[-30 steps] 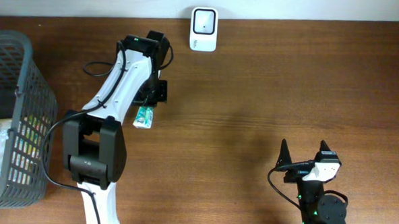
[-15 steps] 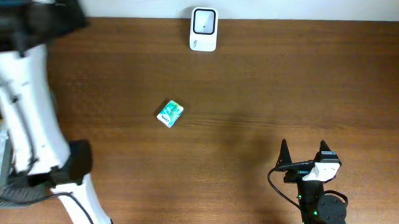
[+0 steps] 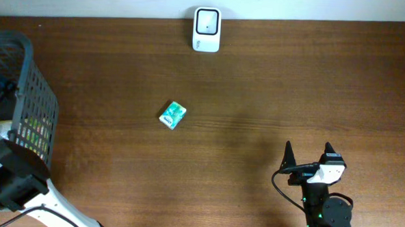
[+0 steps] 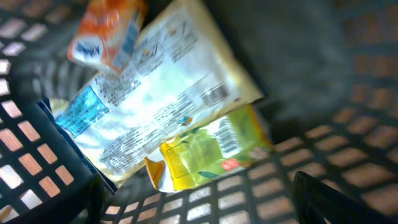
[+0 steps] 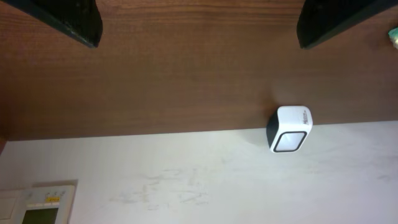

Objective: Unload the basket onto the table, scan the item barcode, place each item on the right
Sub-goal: 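Return left gripper to basket and grasp the orange pack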

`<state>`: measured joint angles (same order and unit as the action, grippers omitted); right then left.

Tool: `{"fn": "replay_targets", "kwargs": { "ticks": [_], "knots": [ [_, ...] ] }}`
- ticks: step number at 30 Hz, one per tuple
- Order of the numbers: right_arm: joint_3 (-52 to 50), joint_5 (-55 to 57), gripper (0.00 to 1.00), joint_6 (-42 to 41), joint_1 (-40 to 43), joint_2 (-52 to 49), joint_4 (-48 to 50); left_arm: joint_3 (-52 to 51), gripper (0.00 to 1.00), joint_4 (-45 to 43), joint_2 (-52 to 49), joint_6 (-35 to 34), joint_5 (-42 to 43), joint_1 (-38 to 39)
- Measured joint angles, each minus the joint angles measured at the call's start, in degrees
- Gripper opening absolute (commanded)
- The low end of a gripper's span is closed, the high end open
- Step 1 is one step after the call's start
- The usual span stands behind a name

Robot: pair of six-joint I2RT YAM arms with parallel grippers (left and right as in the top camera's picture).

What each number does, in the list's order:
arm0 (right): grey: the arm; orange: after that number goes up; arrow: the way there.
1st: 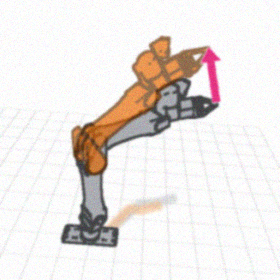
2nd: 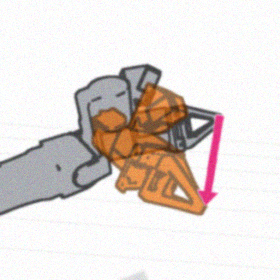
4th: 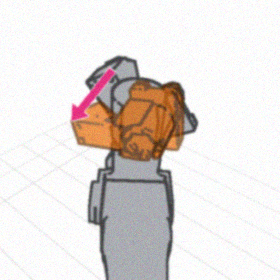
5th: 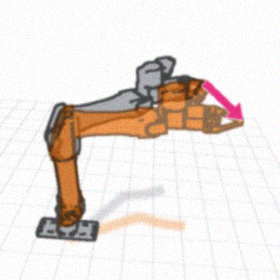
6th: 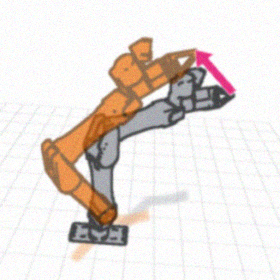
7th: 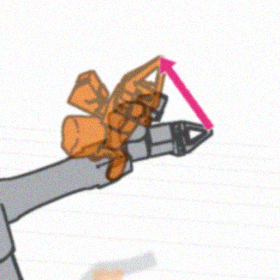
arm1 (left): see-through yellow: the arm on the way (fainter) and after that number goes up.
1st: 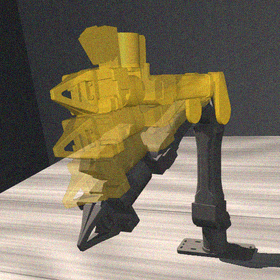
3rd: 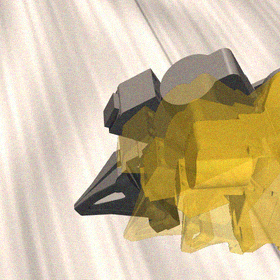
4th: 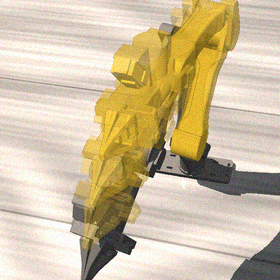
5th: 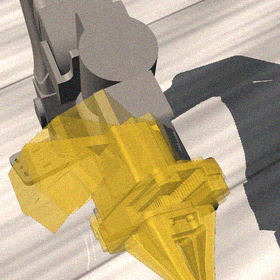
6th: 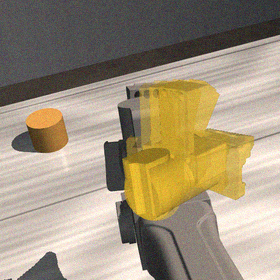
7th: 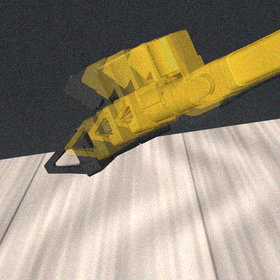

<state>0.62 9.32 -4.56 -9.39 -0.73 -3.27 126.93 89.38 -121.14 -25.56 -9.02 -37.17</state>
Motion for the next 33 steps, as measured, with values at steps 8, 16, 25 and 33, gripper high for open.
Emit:
{"fn": "replay_targets", "kwargs": {
  "ticks": [8, 16, 25, 33],
  "knots": [
    [0.0, 0.0, 0.99, 0.02, 0.0, 0.0, 0.0, -19.78, 0.88, -20.85, -0.26, 7.72, 1.46, -2.4],
    [0.0, 0.0, 0.99, 0.02, 0.0, 0.0, 0.0, -22.8, 0.62, -23.43, -0.26, 10.38, -10.29, -3.17],
    [0.0, 0.0, 0.99, -0.04, 0.0, 0.0, 0.0, -22.8, 0.59, -25.2, -0.26, 5.38, -21.55, -3.89],
    [0.0, 0.0, 0.99, 0.0, 0.0, 0.0, 0.0, -26.32, 0.53, -29.66, -0.28, 4.92, -22.95, -5.14]
  ]
}}
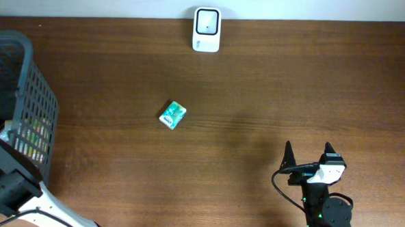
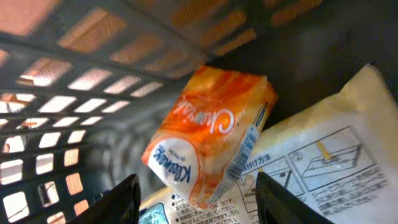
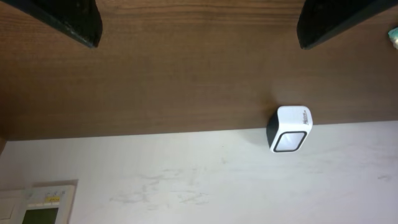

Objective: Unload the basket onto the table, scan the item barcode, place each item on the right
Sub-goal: 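Return left gripper to basket and grasp the orange pack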

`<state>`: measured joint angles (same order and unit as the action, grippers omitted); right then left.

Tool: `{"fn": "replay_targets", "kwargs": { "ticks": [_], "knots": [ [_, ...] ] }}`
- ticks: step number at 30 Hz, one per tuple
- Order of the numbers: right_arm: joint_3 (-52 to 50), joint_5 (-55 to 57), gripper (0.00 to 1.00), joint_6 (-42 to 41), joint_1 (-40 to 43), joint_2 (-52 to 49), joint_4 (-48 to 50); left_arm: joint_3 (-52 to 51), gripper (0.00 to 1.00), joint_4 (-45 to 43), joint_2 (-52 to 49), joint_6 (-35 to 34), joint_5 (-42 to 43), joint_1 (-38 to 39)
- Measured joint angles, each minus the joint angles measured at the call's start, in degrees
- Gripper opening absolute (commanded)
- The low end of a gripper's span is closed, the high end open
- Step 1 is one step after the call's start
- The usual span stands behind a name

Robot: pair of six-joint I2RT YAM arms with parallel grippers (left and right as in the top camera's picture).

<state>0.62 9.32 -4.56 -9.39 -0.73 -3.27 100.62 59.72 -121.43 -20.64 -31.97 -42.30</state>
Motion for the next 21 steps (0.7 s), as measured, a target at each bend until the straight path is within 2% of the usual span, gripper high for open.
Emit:
{"fn": "replay_targets", "kwargs": {
  "ticks": [11, 13, 15, 16, 17, 18, 21],
  "knots": [
    [0.0, 0.0, 0.99, 0.02, 0.0, 0.0, 0.0, -1.05, 0.41, -1.51, 0.0, 0.02, 0.0, -1.97],
    [0.0, 0.0, 0.99, 0.04, 0.0, 0.0, 0.0, -1.05, 0.21, -1.46, -0.28, 0.02, 0.0, -3.06],
    [0.0, 0.0, 0.99, 0.02, 0.0, 0.0, 0.0, -1.05, 0.16, -1.46, -1.27, -0.02, 0.0, -3.5],
    [0.0, 0.0, 0.99, 0.0, 0.0, 0.0, 0.0, -1.05, 0.23, -1.42, -1.79, -0.02, -0.02, -3.5],
    [0.0, 0.0, 0.99, 0.0, 0.0, 0.0, 0.0, -1.05, 0.42, -1.11, -2.73, -0.02, 0.02, -3.48],
    [0.0, 0.0, 0.99, 0.02, 0.0, 0.0, 0.0, -1.09, 0.55, -1.07, -3.19, -0.24, 0.02, -3.48],
    [0.0, 0.0, 0.99, 0.0, 0.0, 0.0, 0.0, -1.11, 0.59, -1.09, -3.74, -0.11, -0.04, -3.48]
  ]
}}
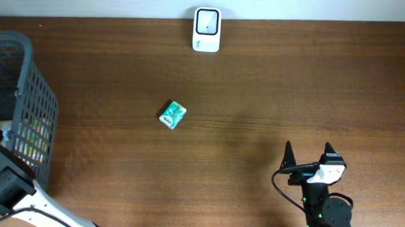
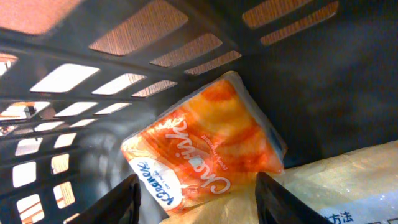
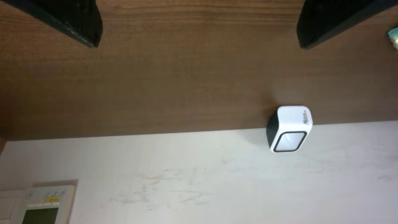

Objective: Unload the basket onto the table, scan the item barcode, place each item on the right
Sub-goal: 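Return left gripper to basket and grasp the orange pack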

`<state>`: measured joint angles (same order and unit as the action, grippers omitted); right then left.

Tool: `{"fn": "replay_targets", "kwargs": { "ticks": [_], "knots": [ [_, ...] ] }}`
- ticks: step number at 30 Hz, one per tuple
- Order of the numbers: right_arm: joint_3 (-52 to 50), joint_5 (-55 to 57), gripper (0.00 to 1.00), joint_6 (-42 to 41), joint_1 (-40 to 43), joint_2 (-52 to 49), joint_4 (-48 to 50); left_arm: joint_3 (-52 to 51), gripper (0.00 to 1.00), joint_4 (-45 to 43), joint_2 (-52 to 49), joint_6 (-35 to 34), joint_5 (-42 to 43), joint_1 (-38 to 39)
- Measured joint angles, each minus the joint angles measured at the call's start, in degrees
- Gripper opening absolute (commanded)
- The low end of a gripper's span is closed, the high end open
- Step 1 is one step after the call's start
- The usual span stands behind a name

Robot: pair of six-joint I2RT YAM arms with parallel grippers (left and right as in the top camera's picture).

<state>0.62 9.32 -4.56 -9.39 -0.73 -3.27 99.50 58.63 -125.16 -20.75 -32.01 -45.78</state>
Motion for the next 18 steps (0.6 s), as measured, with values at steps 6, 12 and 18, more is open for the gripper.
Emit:
{"fn": "replay_targets", "kwargs": {
  "ticks": [6, 12, 18],
  "knots": [
    [0.0, 0.0, 0.99, 0.0, 0.0, 0.0, 0.0, -0.28, 0.66, -0.46, -0.48, -0.04, -0.02, 0.0],
    [0.0, 0.0, 0.99, 0.0, 0.0, 0.0, 0.0, -1.42, 0.05, -1.66, -2.38, 0.59, -2.4, -0.74],
    [0.0, 0.0, 0.99, 0.02, 0.0, 0.0, 0.0, -1.49, 0.0, -0.17, -3.41, 1.46, -4.02, -0.85]
  ]
}}
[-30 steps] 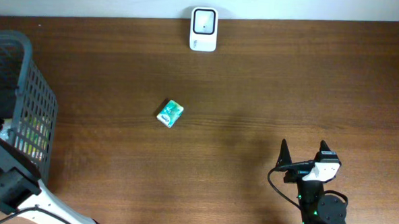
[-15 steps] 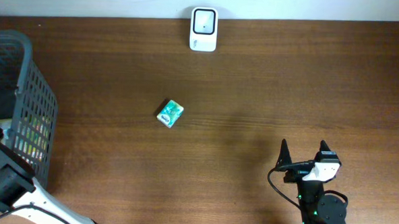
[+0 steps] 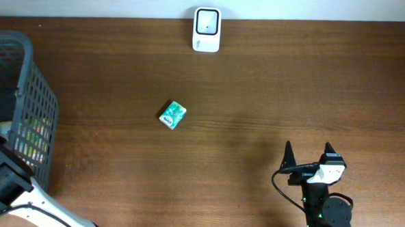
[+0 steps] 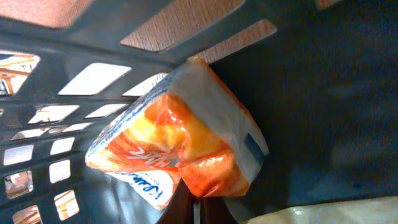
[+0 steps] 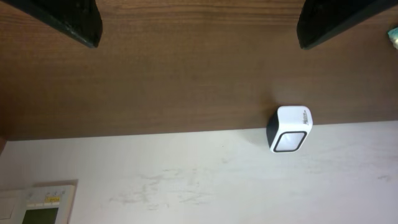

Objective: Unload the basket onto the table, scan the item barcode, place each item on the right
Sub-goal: 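Return left gripper to basket and grasp the orange pack, then place the orange pack beside the green pack with left gripper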

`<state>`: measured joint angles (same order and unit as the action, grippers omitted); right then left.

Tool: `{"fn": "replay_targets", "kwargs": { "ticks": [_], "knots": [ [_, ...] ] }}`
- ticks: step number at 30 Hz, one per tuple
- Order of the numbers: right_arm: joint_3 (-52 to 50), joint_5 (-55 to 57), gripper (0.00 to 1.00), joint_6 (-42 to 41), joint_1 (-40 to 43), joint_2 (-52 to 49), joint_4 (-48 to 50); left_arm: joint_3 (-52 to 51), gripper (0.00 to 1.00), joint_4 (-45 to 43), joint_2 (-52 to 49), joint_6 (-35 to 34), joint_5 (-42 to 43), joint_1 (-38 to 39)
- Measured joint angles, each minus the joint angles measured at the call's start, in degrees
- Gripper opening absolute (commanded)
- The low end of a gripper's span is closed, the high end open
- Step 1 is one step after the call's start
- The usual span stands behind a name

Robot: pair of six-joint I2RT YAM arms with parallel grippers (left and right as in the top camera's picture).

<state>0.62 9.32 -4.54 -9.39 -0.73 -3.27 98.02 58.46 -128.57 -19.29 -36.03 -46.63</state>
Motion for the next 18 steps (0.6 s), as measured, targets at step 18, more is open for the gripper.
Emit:
{"fn": "replay_targets", "kwargs": {
  "ticks": [18],
  "knots": [
    [0.0, 0.0, 0.99, -0.02, 0.0, 0.0, 0.0, 10.75, 0.0, 2.34, 35.19, -0.04, 8.24, 19.8]
  ]
}}
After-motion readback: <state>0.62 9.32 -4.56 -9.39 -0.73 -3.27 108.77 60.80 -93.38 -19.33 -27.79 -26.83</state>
